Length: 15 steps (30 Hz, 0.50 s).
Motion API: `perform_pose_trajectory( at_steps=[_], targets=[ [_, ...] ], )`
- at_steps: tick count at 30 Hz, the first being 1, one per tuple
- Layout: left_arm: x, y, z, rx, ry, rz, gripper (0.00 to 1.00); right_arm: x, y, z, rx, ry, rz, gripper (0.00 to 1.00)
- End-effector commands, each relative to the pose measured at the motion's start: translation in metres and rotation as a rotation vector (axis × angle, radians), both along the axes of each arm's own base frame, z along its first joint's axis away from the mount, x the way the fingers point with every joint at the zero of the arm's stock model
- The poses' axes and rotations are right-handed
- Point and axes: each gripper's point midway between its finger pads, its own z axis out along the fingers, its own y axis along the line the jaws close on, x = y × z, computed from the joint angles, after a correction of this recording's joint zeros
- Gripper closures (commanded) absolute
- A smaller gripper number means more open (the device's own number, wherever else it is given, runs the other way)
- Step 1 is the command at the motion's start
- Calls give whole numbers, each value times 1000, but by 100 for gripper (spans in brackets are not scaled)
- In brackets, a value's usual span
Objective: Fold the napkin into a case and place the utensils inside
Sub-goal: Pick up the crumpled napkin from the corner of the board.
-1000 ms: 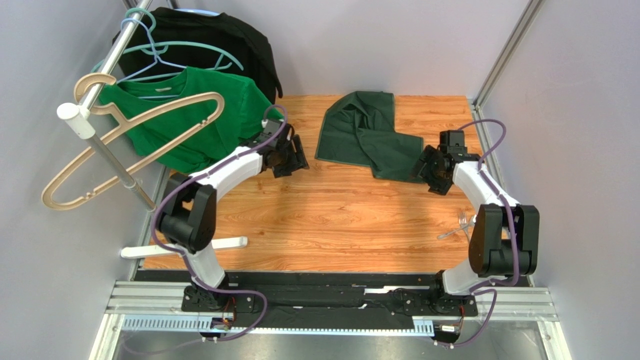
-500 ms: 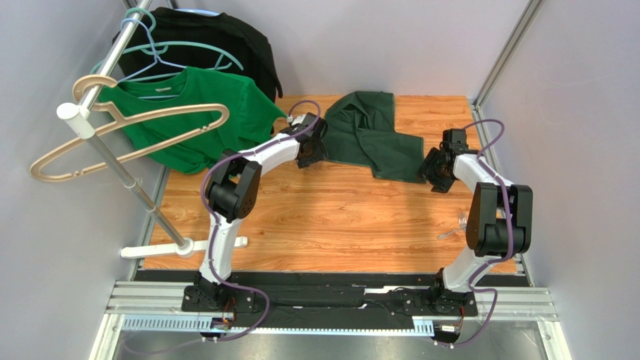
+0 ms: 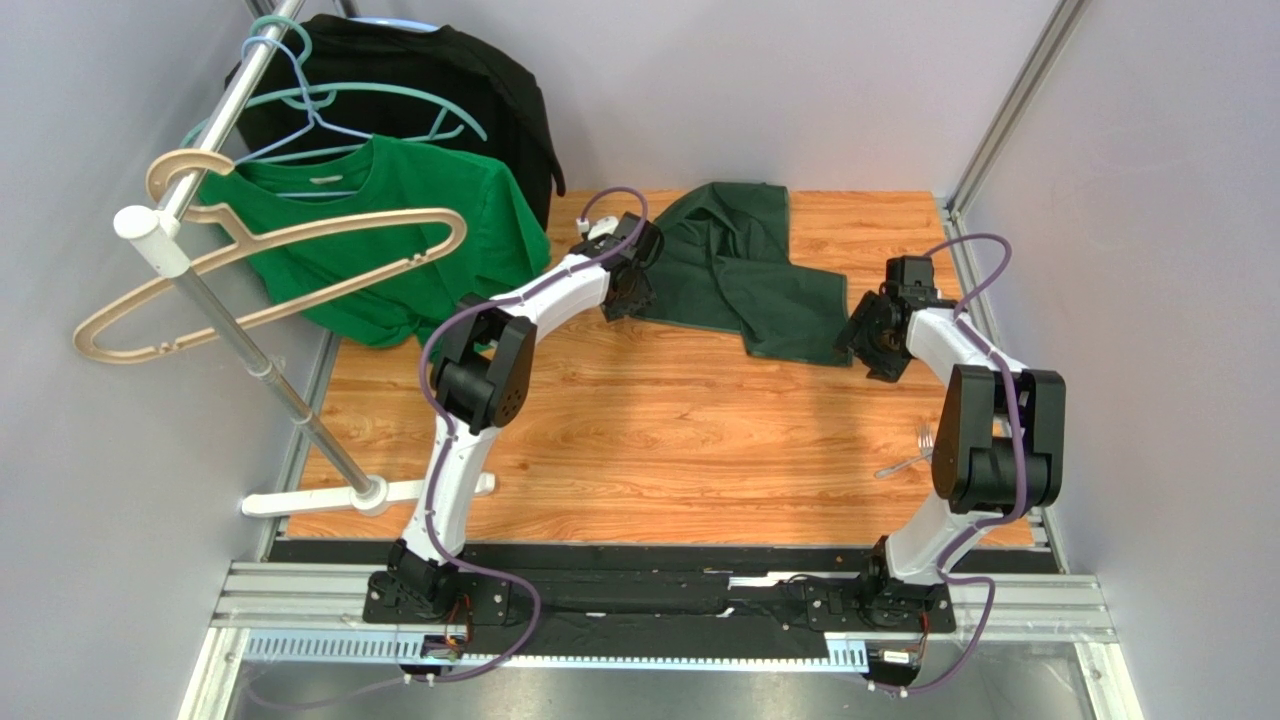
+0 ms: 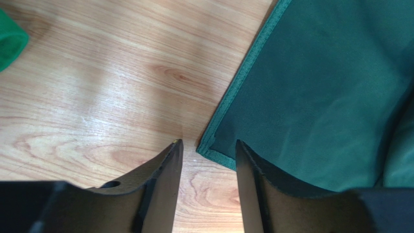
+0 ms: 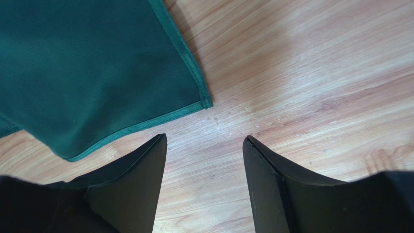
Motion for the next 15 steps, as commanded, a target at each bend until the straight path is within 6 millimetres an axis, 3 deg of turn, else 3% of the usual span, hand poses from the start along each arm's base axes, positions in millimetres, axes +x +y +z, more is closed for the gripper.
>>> perform_pose_trajectory(
  at_steps=[1,9,13,15],
  targets=[
    [-15,-3,-17,23,82,-4,50,6,-15,-2,-67,-3,-65,36],
    [-6,-9,-14,54,62,-95,91,8,-15,-6,-58,18,-78,31],
    [-2,-1,1,129,-1,-149,97,9,-16,-7,-67,25,-57,31],
    [0,1,23,133,-55,-163,100,8,-17,-12,-59,38,-64,31]
  ],
)
